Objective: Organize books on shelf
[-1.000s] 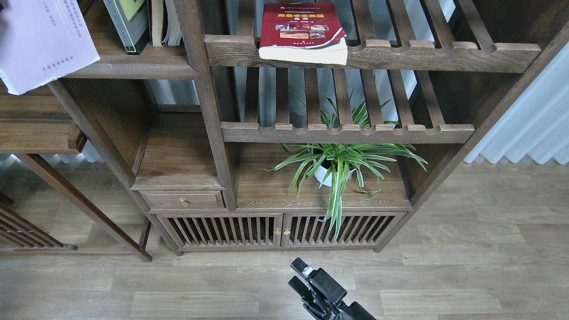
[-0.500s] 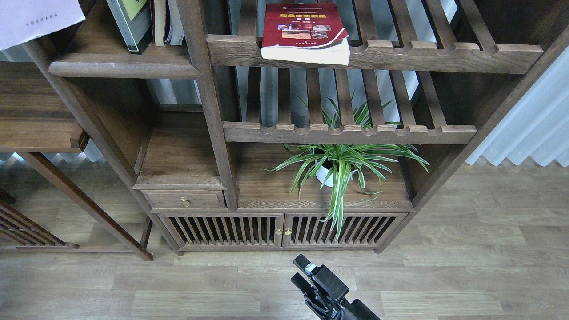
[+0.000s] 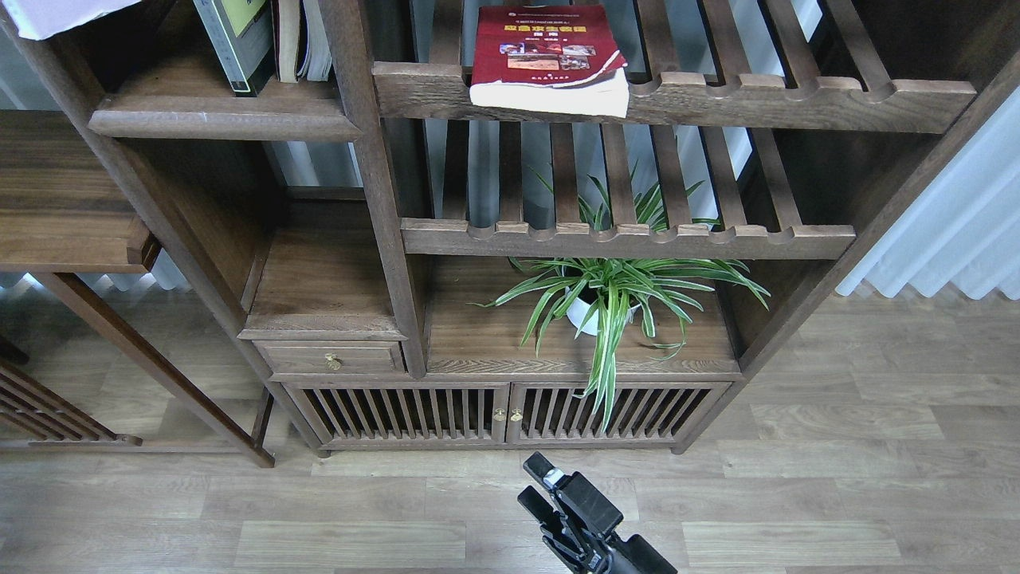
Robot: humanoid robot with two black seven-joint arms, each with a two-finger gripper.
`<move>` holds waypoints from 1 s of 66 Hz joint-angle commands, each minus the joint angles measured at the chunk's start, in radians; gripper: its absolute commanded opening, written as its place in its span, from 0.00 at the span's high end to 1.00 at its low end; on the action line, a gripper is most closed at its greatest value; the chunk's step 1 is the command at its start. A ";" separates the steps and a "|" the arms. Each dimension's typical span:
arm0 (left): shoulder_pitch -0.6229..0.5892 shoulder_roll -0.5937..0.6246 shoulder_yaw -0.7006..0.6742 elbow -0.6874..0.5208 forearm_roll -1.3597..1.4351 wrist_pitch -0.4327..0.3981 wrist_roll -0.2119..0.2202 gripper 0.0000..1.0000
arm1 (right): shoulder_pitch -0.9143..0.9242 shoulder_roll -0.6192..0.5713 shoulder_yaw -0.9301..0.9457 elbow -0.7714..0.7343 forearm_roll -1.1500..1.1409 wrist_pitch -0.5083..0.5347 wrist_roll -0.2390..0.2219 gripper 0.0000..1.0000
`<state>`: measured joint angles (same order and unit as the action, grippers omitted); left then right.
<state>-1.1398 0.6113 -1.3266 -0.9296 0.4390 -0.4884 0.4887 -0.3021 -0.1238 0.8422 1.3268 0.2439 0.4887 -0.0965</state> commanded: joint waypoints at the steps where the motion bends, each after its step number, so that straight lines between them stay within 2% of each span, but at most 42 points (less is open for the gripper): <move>1: -0.024 -0.056 0.001 0.034 0.036 0.000 0.000 0.98 | 0.000 0.006 0.000 0.002 0.000 0.000 0.000 0.11; 17: -0.061 -0.104 0.012 0.081 0.081 0.000 0.000 0.98 | 0.001 0.009 0.002 0.003 0.000 0.000 0.000 0.11; 37: -0.112 -0.107 0.041 0.235 0.087 0.000 0.000 0.98 | 0.103 0.041 0.097 0.032 0.021 0.000 0.011 0.12; 49: -0.159 -0.119 0.099 0.302 0.109 0.000 0.000 0.98 | 0.239 0.081 0.133 0.046 0.031 0.000 0.054 0.12; 66: -0.161 -0.166 0.116 0.307 0.110 0.000 -0.130 0.96 | 0.308 0.124 0.153 0.063 0.032 0.000 0.060 0.12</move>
<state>-1.3005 0.4627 -1.2133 -0.6238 0.5516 -0.4887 0.4166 -0.0134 -0.0096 0.9909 1.3799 0.2745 0.4887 -0.0375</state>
